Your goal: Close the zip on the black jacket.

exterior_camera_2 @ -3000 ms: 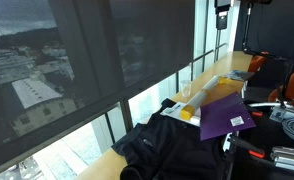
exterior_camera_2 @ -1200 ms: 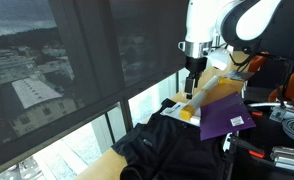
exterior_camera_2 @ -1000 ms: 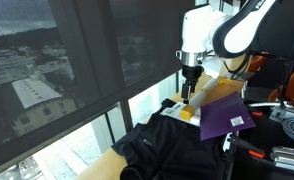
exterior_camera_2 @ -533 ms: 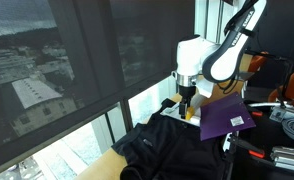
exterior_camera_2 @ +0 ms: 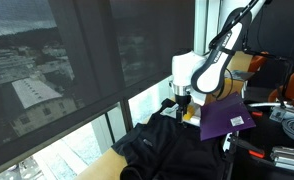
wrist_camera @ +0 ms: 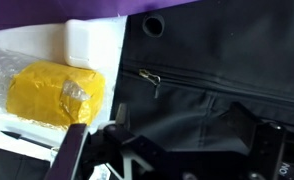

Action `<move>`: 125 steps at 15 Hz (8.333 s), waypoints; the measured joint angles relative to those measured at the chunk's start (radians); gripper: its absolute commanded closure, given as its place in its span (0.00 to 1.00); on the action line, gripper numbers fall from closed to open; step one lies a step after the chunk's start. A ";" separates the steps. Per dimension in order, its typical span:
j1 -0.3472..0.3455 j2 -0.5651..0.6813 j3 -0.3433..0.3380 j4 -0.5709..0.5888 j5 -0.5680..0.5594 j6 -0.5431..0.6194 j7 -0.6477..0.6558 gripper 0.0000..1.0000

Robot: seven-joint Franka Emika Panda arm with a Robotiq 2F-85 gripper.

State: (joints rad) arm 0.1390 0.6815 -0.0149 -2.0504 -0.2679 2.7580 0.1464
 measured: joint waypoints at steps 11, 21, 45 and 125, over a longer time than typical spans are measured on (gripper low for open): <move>-0.021 0.126 0.002 0.118 0.060 -0.057 -0.088 0.00; -0.015 0.156 0.006 0.136 0.060 -0.067 -0.107 0.62; 0.113 0.157 -0.039 0.159 0.044 -0.068 -0.094 0.98; 0.119 0.096 -0.012 0.305 -0.134 -0.297 -0.274 0.00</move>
State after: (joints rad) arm 0.2584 0.7773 -0.0273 -1.7456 -0.4022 2.4612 -0.1274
